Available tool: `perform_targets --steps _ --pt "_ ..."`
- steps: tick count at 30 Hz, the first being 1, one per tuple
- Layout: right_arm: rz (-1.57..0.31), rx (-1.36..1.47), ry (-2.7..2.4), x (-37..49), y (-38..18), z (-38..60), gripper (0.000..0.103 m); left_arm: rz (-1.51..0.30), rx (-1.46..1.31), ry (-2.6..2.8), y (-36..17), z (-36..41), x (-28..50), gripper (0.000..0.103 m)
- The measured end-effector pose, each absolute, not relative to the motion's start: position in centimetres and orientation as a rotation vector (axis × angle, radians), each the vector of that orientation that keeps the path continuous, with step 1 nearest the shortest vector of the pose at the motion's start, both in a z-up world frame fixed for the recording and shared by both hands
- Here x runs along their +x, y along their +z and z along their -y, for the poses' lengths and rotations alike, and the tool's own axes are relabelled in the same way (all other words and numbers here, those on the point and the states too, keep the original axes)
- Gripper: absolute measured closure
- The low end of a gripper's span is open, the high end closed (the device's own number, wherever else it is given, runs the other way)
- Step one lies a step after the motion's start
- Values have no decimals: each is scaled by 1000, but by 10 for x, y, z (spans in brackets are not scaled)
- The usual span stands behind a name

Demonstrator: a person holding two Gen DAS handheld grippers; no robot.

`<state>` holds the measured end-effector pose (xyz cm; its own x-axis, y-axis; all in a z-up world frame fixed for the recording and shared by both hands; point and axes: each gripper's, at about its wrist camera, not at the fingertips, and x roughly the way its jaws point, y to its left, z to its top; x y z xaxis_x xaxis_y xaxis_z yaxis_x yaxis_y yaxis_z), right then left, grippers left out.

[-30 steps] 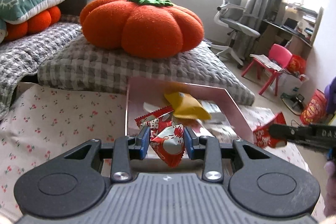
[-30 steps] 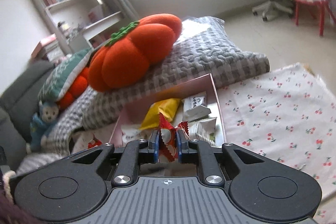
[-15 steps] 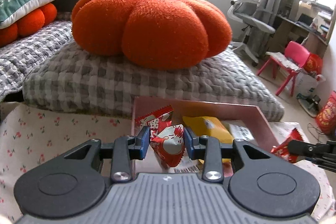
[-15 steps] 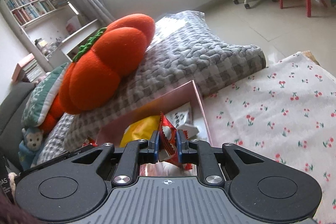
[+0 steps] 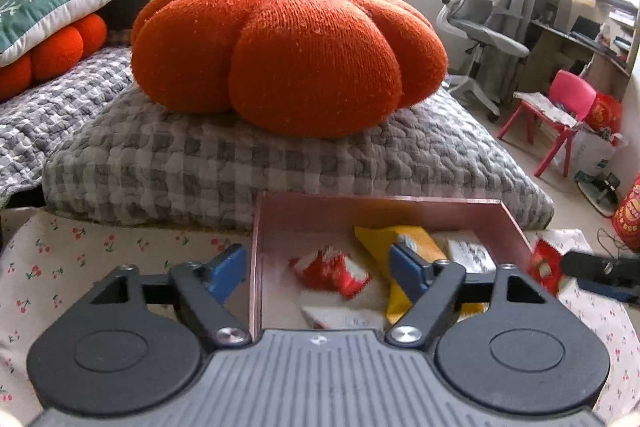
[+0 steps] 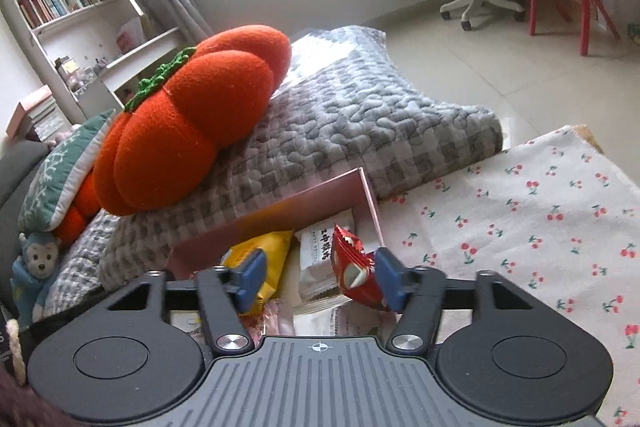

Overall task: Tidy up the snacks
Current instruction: 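Carry both red candies into the pink box and open both grippers, then move both tools back toward the brown cake and yellow chip bag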

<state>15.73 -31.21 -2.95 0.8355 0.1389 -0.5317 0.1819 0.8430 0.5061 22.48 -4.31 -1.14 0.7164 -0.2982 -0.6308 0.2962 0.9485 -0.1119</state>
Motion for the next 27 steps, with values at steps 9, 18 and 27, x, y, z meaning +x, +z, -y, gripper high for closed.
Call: perform_targets --steps 9,18,27 --pt "-572 481 -16 128 -3 311 17 -685 70 -312 5 31 190 7" --pt "-601 381 16 97 12 293 7 -745 93 -314 17 20 153 1" --pt "-615 340 53 58 22 271 3 -788 90 -282 30 7 111 0"
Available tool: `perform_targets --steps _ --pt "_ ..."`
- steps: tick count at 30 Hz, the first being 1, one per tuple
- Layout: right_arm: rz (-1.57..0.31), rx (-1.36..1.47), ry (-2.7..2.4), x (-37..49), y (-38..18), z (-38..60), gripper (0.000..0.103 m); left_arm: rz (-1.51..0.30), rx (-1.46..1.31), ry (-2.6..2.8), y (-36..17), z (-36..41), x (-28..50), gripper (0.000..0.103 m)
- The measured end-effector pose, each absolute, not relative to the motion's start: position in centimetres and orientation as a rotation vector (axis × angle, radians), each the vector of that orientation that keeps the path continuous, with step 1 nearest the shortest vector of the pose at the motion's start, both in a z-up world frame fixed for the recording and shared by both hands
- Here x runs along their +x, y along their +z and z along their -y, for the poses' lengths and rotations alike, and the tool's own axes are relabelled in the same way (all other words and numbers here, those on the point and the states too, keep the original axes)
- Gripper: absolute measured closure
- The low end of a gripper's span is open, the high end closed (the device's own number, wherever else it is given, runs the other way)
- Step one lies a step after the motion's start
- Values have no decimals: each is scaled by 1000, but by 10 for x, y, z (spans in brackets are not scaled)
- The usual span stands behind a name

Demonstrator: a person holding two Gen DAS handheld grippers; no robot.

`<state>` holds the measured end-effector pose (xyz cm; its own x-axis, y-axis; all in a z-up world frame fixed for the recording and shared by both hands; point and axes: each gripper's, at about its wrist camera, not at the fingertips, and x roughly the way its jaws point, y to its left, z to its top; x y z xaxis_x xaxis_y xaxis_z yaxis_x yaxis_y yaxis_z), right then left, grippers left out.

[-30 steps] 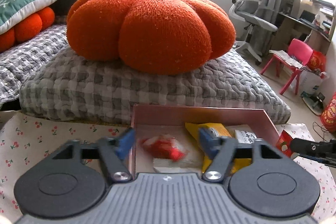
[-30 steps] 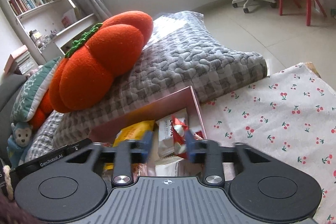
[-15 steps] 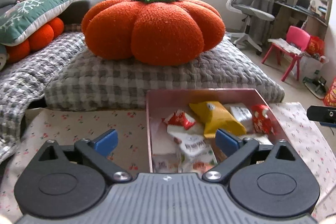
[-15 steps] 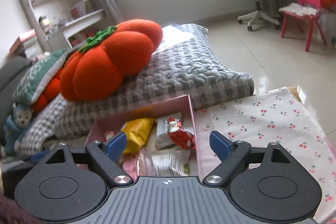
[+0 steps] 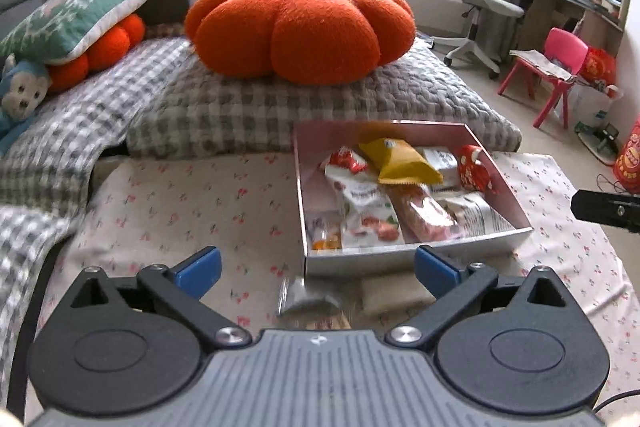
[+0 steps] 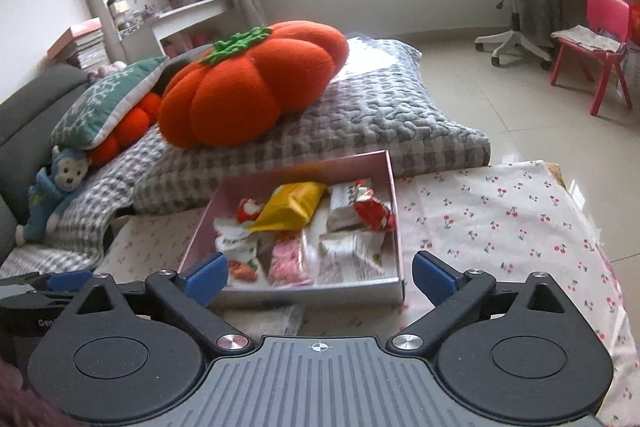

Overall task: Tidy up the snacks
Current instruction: 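Move both tools back toward the brown cake and yellow chip bag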

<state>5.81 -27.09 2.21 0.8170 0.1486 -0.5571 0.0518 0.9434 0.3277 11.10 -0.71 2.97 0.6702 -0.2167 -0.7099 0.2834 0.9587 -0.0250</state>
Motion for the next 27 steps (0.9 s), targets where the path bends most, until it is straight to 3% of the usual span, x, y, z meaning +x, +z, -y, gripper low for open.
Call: perform_targets --steps 12,27 --pt "-633 291 121 23 19 257 2 -857 28 -305 14 -17 75 0" --pt "-666 148 319 -22 -37 221 2 -902 67 -321 -20 -52 44 1"
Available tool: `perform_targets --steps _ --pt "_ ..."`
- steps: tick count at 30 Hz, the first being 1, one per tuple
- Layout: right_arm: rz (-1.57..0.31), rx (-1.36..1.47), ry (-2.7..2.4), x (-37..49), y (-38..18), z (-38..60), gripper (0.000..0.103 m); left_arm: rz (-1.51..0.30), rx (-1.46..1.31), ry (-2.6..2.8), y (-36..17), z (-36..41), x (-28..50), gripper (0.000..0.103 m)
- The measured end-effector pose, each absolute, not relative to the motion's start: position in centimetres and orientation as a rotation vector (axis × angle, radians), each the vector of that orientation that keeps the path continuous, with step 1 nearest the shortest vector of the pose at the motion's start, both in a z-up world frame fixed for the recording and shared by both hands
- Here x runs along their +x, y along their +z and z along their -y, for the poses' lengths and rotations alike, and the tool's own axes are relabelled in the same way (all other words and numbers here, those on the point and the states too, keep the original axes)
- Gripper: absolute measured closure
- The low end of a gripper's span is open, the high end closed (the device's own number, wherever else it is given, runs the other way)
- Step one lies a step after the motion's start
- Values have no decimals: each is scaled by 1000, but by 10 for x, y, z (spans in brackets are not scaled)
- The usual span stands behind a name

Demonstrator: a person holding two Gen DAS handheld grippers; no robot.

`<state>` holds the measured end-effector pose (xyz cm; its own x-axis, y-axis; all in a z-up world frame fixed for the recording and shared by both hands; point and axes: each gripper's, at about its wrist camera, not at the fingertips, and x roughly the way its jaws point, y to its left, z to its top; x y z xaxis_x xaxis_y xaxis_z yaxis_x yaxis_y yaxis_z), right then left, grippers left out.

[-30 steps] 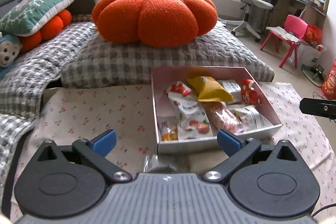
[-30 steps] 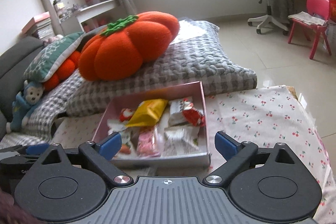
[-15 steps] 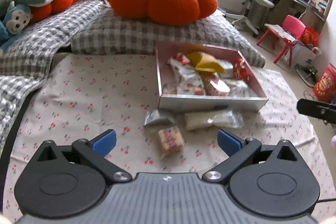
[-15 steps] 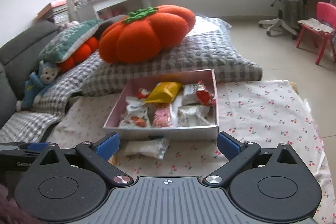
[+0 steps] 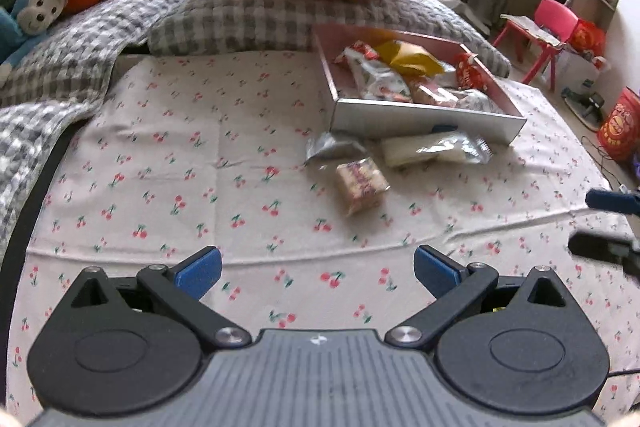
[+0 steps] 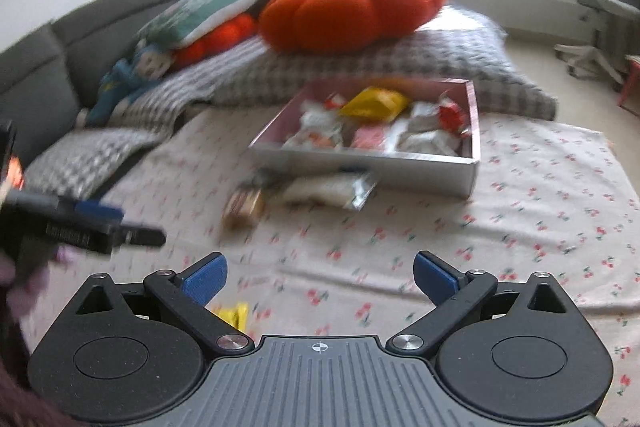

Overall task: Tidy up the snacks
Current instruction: 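Move both tools back toward the brown cake and yellow chip bag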

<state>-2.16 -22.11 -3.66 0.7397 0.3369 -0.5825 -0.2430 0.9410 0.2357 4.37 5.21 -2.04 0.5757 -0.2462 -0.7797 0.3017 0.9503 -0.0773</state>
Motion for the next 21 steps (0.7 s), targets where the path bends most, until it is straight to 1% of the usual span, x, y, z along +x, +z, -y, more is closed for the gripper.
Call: perform_targets --steps 10,14,21 --pt "-696 -74 536 -41 -60 180 2 -905 74 -303 -35 -60 37 1" --pt "-740 -181 626 -46 -73 161 2 -923 77 -300 -42 -59 39 1" --pt "-737 -293 604 -46 -87 138 2 -950 91 -299 -52 -55 43 1"
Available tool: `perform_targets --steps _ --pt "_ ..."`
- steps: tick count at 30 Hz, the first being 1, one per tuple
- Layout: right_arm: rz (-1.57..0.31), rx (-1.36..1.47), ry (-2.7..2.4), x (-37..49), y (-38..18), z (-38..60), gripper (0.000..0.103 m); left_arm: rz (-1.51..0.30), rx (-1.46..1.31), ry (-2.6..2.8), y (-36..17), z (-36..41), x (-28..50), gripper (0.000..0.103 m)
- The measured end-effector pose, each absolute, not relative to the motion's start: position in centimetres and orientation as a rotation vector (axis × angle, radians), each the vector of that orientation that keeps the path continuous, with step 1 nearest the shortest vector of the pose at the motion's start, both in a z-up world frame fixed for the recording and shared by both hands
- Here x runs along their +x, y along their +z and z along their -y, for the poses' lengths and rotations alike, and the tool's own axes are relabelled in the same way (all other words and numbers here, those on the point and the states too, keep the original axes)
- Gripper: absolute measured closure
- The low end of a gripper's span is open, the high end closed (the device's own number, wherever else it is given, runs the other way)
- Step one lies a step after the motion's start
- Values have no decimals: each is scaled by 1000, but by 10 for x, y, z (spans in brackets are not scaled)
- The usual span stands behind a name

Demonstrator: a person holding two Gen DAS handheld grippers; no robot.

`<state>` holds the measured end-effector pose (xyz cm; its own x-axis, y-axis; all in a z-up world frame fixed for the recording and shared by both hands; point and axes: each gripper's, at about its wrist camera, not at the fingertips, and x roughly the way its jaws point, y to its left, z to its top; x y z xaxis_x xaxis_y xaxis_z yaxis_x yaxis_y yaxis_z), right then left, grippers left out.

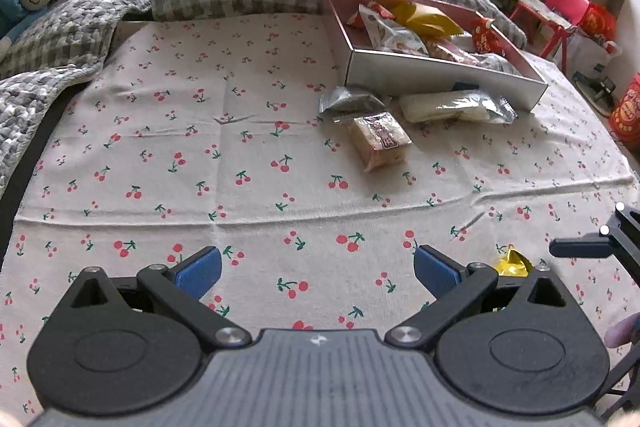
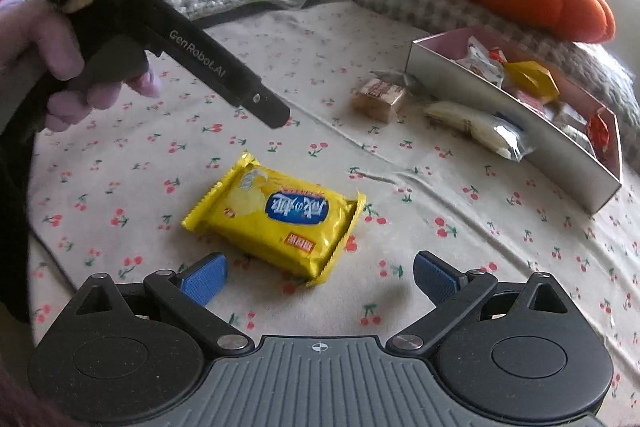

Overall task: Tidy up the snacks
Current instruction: 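Move both tools back toward the brown cake and yellow chip bag, then close the left gripper on the brown square cake while the right approaches the yellow chip bag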

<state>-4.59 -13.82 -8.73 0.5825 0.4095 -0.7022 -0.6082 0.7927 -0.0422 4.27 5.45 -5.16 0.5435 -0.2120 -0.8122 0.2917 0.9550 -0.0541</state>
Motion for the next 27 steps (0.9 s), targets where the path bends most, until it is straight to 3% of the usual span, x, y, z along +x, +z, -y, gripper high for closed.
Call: perform_targets --steps 21,27 --pt "-755 -118 280 28 -88 157 2 -947 -32 -241 -57 -36 79 2" --pt "-795 -63 293 38 -88 168 2 -948 -83 -245 -57 -23 95 11"
